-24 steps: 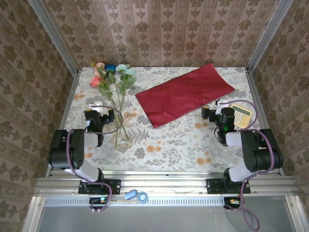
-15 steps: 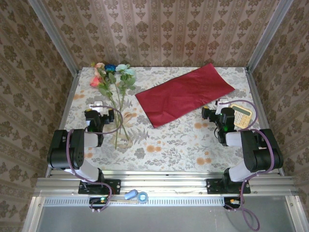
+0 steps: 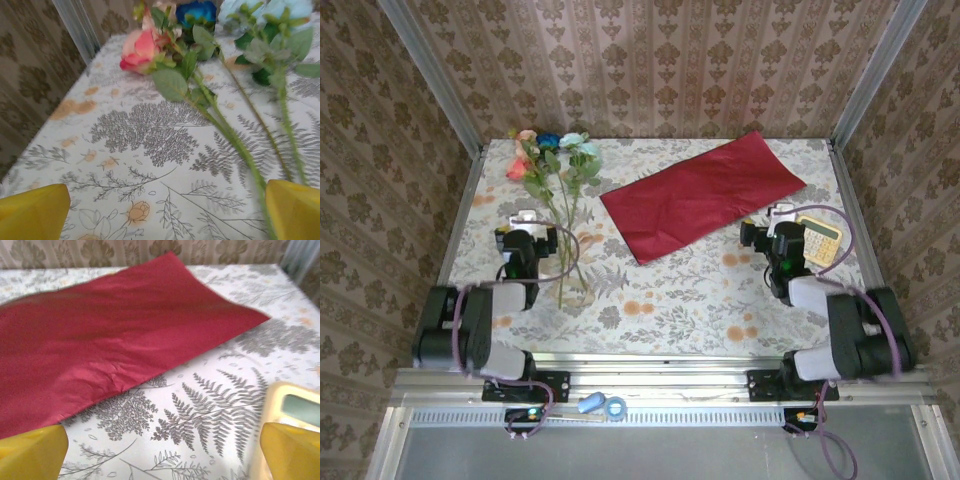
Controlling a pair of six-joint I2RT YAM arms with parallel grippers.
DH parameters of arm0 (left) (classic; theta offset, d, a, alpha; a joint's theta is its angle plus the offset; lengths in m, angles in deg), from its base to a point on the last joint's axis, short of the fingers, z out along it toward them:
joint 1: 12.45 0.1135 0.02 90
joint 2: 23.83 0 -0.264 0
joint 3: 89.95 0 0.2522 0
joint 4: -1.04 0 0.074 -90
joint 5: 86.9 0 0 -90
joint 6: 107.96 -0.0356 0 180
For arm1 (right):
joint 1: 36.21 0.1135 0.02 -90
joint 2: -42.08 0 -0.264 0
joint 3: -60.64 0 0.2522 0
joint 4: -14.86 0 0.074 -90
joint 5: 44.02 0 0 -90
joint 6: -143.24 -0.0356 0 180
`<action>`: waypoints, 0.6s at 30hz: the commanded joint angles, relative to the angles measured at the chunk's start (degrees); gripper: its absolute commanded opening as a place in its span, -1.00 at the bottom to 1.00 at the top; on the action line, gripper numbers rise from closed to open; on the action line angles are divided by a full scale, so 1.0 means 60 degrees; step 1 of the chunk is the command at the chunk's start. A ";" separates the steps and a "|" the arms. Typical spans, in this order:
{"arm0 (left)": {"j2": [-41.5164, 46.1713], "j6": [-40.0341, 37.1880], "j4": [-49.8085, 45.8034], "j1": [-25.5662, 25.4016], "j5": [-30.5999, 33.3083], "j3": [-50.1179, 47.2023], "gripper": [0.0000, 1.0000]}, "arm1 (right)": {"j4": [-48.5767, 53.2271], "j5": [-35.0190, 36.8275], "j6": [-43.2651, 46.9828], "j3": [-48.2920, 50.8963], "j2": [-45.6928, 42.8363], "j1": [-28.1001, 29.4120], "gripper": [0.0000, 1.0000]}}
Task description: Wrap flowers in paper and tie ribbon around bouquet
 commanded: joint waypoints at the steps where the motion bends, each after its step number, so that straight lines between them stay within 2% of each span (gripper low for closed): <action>1: 0.2762 0.1168 -0.3492 -0.1107 0.2601 0.1602 1.00 | 0.3567 0.1694 -0.1749 -0.2132 -0.2271 0.0518 1.00; 3: 0.3138 0.4268 -0.7450 -0.0843 0.0137 0.3689 1.00 | 0.7444 0.0850 -0.4857 -0.3941 -0.2574 0.0317 1.00; 4: 0.2985 0.5854 -0.8198 -0.0650 -0.0729 0.4202 1.00 | 0.8625 0.0859 -0.6386 -0.4370 -0.2516 0.0306 1.00; 5: 0.2578 0.6952 -0.7385 -0.0315 -0.2142 0.4176 0.99 | 0.8679 -0.0405 -0.6797 -0.4463 -0.2394 0.0075 1.00; 6: 0.1860 0.7708 -0.6365 0.0023 -0.3912 0.4321 1.00 | 0.8400 -0.1537 -0.6533 -0.4644 -0.2158 0.0067 1.00; 7: 0.1116 0.8108 -0.7004 0.0078 -0.4641 0.5111 1.00 | 0.9344 -0.1176 -0.6695 -0.5221 -0.1850 0.0411 0.97; 8: 0.0152 0.7807 -0.8446 -0.0199 -0.4886 0.6495 0.97 | 1.0730 -0.0335 -0.7142 -0.5963 -0.1349 0.0884 0.89; 9: -0.0743 0.7203 -0.9745 -0.0671 -0.4663 0.7748 0.92 | 1.1501 -0.0319 -0.7495 -0.6366 -0.0873 0.1198 0.70; 11: -0.2334 0.6413 -1.1221 -0.1352 -0.4649 0.9668 0.74 | 1.1300 -0.1598 -0.7998 -0.6484 -0.0135 0.1297 0.32; 12: -0.3260 0.6134 -1.2145 -0.1604 -0.4670 1.0782 0.63 | 1.1305 -0.1987 -0.8318 -0.6583 0.0239 0.1361 0.20; 15: -0.5652 0.5413 -1.3995 -0.2131 -0.4811 1.3438 0.28 | 1.1217 -0.2632 -0.8451 -0.6862 0.1346 0.1518 0.04; 18: -0.7286 0.5286 -1.4326 -0.2455 -0.5160 1.4667 0.04 | 1.1092 -0.3419 -0.8076 -0.7425 0.2572 0.1548 -0.18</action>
